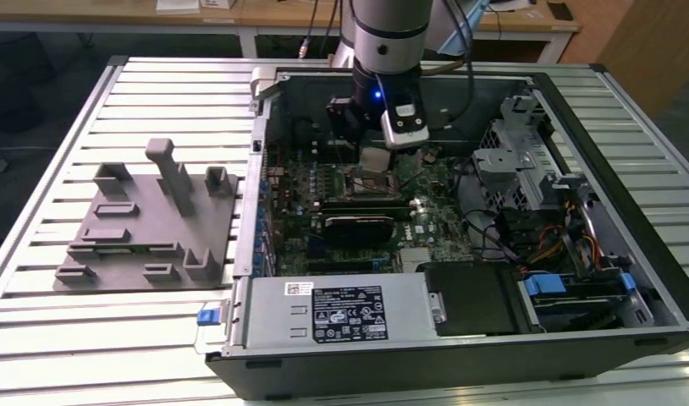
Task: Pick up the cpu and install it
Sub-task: 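Place the cpu into insertion slot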
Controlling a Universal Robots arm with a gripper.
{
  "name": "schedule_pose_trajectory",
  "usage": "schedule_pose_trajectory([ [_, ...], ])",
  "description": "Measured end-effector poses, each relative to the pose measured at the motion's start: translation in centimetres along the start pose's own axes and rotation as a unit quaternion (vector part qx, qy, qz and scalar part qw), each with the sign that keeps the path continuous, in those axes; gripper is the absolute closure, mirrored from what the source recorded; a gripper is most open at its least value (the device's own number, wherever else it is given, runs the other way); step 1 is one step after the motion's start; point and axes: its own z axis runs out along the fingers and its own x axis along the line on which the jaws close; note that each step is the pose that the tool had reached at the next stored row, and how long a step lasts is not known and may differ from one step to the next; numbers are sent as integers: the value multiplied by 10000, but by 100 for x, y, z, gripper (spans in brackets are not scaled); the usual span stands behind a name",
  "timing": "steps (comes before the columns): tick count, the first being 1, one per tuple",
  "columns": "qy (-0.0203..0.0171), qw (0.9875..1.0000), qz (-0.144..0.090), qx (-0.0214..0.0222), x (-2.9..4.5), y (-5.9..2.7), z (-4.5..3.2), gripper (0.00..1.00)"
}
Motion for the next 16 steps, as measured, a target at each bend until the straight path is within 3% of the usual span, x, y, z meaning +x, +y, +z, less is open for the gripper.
schedule_pose_trajectory([
  [4, -23, 9995, 330, 7, 0, 0, 0, 46],
  [8, -49, 9976, 692, 14, 0, 0, 0, 46],
  [12, -76, 9944, 1057, 22, 0, 0, 0, 46],
  [16, -101, 9900, 1407, 29, 0, 0, 0, 46],
])
